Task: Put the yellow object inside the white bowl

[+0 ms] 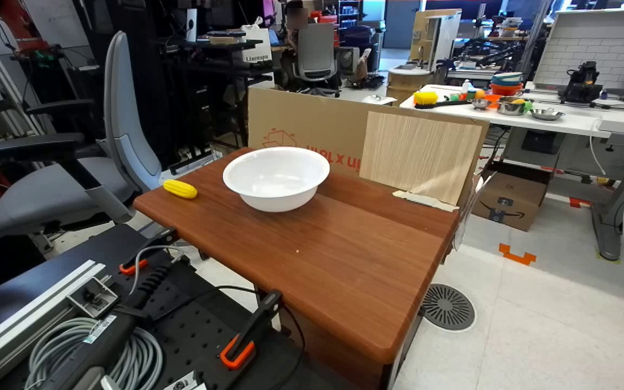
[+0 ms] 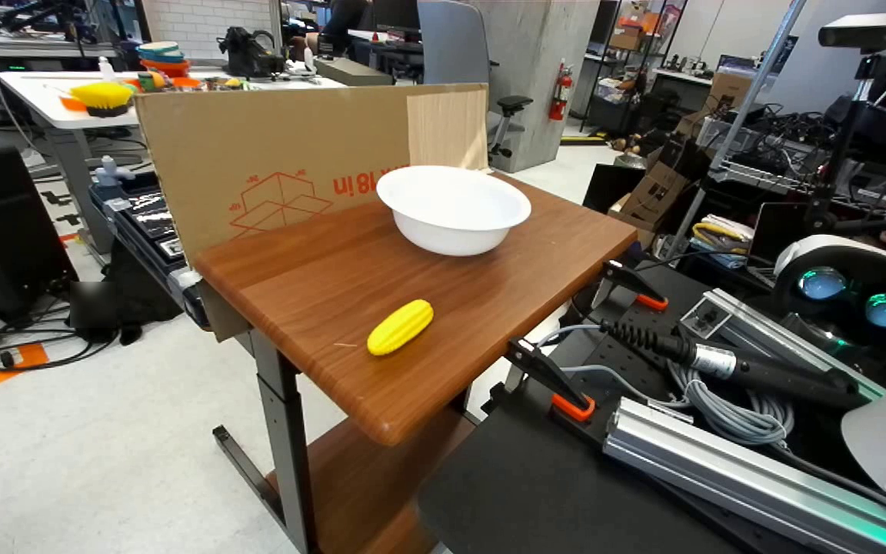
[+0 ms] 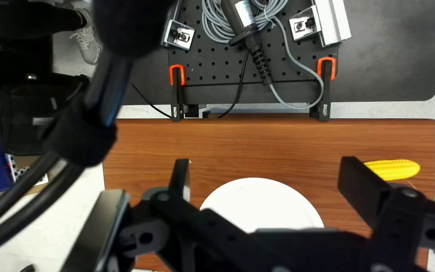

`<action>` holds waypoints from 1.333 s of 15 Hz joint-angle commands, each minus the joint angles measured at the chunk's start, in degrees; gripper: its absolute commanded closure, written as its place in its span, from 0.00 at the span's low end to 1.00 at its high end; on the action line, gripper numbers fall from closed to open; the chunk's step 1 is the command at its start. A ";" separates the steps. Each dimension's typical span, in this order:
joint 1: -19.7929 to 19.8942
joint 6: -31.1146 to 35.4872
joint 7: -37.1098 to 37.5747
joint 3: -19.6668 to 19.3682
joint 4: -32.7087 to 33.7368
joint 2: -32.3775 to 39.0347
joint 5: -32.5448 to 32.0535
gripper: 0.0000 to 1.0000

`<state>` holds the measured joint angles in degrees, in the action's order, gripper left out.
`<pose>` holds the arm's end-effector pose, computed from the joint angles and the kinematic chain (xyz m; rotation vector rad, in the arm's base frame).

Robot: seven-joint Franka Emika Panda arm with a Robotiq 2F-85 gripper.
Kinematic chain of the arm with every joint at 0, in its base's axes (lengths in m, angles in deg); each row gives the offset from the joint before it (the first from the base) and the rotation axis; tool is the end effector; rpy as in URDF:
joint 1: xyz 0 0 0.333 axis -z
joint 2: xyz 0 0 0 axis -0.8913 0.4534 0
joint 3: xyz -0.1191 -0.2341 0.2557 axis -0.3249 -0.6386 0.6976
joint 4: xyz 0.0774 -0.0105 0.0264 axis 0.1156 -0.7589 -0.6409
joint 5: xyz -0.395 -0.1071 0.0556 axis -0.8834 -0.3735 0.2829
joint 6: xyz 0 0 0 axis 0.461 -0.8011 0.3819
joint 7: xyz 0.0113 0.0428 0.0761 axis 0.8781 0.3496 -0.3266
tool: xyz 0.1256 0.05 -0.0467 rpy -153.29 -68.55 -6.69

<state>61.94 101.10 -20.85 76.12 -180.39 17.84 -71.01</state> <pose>0.3638 0.0826 0.4840 2.8978 0.0029 -0.2141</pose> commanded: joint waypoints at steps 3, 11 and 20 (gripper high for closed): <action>-1.40 -0.16 0.52 -1.18 0.11 0.18 -0.49 0.00; -4.09 -0.23 -9.14 0.05 5.56 8.36 -8.87 0.00; -9.92 7.23 -25.31 0.83 17.39 24.69 -15.23 0.00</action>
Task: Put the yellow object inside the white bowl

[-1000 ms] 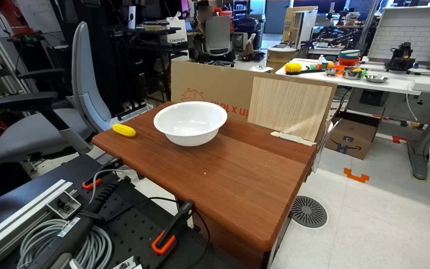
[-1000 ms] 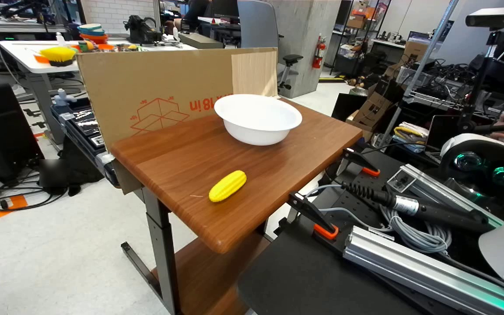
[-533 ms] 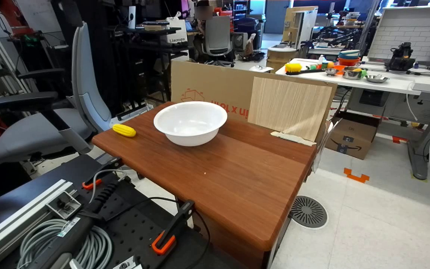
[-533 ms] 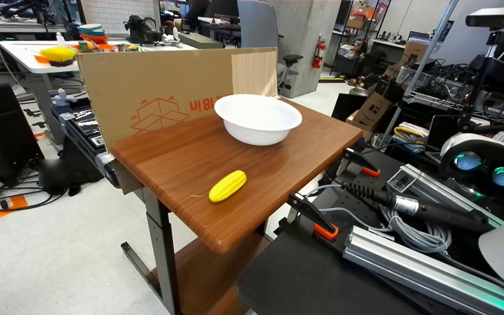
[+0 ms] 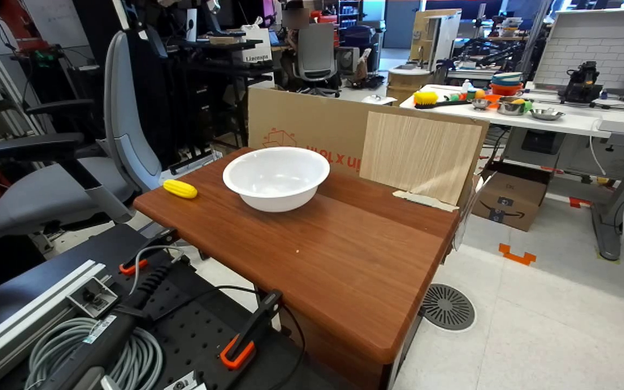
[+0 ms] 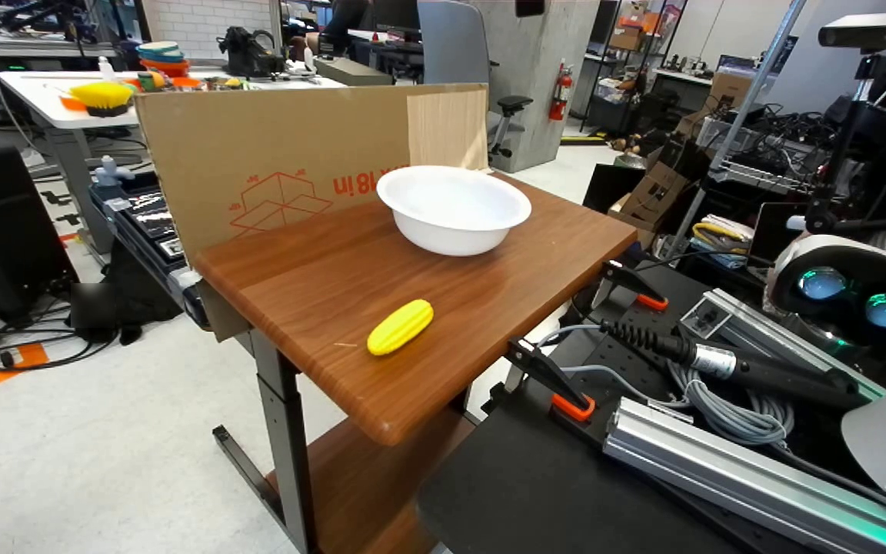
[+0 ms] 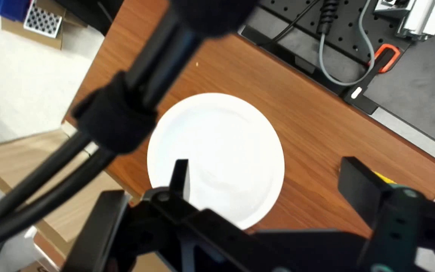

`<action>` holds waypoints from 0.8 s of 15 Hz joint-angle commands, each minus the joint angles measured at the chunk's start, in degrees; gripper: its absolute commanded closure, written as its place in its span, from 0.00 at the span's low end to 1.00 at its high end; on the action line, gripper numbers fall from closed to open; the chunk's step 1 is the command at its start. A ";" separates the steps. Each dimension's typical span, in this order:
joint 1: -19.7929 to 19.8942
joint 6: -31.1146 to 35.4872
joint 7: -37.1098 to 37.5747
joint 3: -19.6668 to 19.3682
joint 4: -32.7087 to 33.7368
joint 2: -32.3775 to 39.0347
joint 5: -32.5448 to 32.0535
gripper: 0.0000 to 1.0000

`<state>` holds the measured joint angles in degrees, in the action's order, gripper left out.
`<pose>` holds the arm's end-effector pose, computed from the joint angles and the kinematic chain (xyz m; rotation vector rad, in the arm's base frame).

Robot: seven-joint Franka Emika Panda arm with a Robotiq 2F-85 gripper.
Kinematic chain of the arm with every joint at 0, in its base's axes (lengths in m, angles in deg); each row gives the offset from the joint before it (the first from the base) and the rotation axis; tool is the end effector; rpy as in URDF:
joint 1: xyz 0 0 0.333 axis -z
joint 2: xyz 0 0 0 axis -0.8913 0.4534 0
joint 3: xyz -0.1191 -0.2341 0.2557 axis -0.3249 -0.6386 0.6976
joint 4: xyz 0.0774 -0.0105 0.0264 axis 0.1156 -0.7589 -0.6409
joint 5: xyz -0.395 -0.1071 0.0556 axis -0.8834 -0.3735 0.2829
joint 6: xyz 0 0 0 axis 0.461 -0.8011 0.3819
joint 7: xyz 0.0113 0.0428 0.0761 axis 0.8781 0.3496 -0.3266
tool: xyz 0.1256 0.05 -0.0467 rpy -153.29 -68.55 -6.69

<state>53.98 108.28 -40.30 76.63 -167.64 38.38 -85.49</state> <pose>0.4728 0.1536 0.4484 2.6206 0.8458 -0.2054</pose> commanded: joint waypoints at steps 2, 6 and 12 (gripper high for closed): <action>-1.82 0.21 -3.18 -0.30 2.44 2.75 -0.08 0.00; -2.33 0.20 -4.58 -0.12 3.70 3.77 -0.06 0.00; -4.14 10.61 -21.65 0.73 -2.09 1.58 1.17 0.00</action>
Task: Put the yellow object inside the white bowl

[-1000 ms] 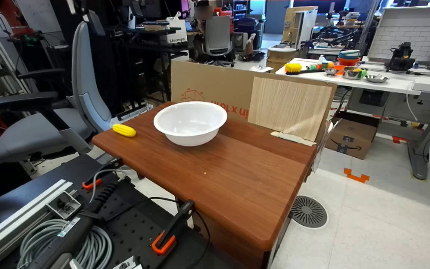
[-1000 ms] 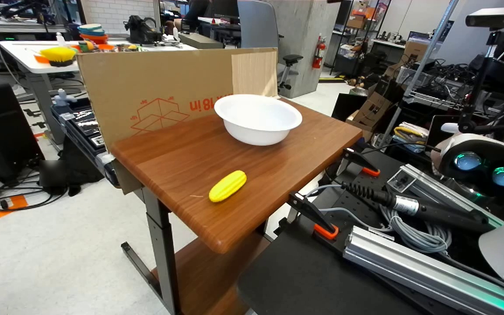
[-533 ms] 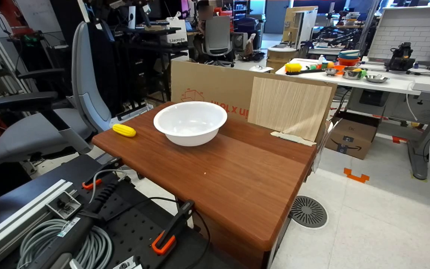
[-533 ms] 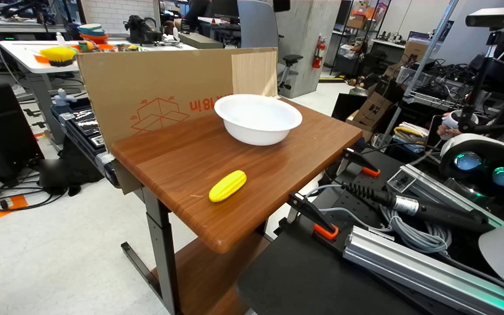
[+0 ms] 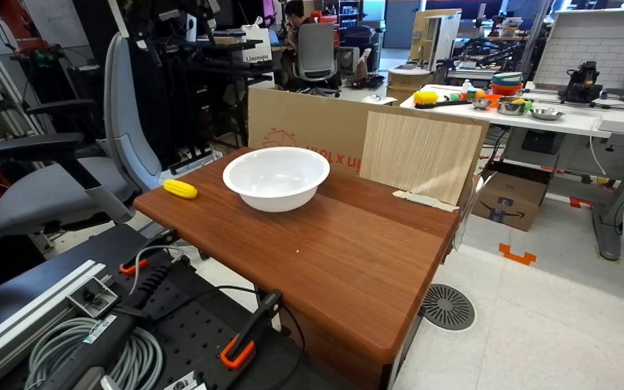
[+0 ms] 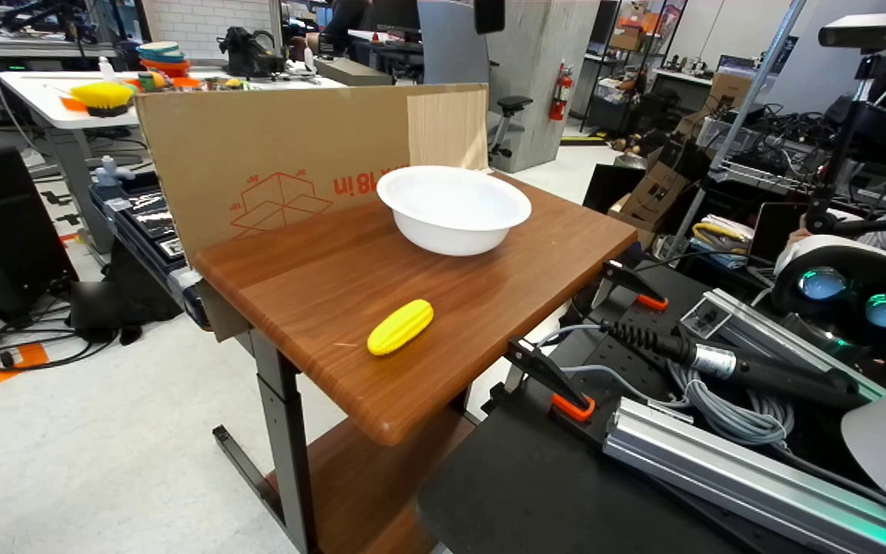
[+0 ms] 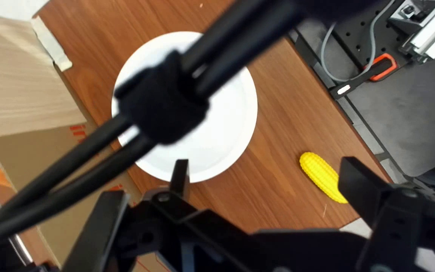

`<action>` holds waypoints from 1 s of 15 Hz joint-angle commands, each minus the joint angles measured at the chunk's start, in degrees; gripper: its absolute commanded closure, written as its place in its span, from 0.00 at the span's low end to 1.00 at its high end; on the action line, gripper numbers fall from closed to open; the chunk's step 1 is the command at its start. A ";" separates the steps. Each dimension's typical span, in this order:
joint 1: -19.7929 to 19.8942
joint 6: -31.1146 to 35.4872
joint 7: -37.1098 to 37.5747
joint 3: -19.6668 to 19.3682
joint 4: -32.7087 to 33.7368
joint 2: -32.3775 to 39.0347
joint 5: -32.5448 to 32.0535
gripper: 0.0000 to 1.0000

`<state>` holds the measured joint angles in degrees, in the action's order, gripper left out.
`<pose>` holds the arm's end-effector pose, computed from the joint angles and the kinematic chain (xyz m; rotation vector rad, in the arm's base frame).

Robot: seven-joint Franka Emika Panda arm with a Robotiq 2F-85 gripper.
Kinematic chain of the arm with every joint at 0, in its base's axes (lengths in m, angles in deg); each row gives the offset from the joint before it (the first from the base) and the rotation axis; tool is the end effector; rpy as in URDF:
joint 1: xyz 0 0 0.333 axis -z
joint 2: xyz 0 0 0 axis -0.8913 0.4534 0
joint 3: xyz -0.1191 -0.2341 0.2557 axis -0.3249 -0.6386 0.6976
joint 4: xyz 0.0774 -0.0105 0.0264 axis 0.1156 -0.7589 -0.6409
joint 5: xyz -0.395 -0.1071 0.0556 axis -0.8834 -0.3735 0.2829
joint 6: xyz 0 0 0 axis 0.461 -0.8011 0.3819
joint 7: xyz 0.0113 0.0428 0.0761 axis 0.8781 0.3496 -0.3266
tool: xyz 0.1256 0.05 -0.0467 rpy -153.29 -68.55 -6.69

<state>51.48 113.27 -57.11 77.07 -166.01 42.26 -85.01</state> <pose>0.4880 0.1925 0.4317 2.4705 1.3315 -0.2020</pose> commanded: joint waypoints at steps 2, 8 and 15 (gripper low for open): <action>-2.92 10.16 -6.95 1.05 -6.92 -3.61 0.30 0.00; -6.45 30.41 -10.94 1.86 -18.55 -7.95 1.90 0.00; -19.19 45.48 -36.33 -11.86 -25.09 -8.32 30.00 0.00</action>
<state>41.98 156.68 -82.27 74.08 -190.12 33.38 -66.16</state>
